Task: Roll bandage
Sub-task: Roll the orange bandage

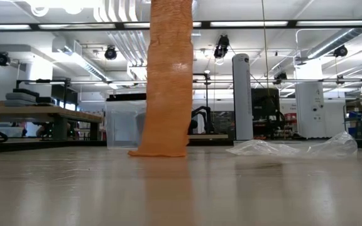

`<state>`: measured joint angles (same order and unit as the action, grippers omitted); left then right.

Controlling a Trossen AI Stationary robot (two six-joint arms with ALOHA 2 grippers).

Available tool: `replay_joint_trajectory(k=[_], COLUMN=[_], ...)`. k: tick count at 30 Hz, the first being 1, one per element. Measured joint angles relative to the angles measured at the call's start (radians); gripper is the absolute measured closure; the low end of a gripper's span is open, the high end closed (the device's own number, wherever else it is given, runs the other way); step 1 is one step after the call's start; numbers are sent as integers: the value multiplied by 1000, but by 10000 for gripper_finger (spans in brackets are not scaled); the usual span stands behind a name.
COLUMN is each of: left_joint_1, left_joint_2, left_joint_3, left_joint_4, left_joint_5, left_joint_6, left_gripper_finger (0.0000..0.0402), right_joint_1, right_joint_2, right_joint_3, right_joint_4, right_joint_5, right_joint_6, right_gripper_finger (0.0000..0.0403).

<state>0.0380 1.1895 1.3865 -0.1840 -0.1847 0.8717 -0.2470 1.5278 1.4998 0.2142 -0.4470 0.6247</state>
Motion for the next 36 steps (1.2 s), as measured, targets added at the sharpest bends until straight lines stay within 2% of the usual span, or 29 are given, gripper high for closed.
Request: replay_joint_trajectory(k=[9,15,21,31,36], left_joint_1=[3,5,5,5,5], left_joint_2=[10,33,40,39,39], left_joint_3=[0,0,1,6,6], left_joint_4=[6,3,19,26,27], left_joint_5=[17,1,-35,-40,-36], left_joint_6=[0,38,55,59,59], left_gripper_finger=[335,344,332,344,332], right_joint_1=[0,0,-2,-1,-1], right_joint_2=[0,0,-1,-1,-1], right_joint_3=[0,0,0,0,0], right_joint_4=[0,-7,-29,-31,-29], right_joint_5=[2,3,9,2,2], right_joint_6=[1,8,7,3,3], right_gripper_finger=[156,169,182,174,184])
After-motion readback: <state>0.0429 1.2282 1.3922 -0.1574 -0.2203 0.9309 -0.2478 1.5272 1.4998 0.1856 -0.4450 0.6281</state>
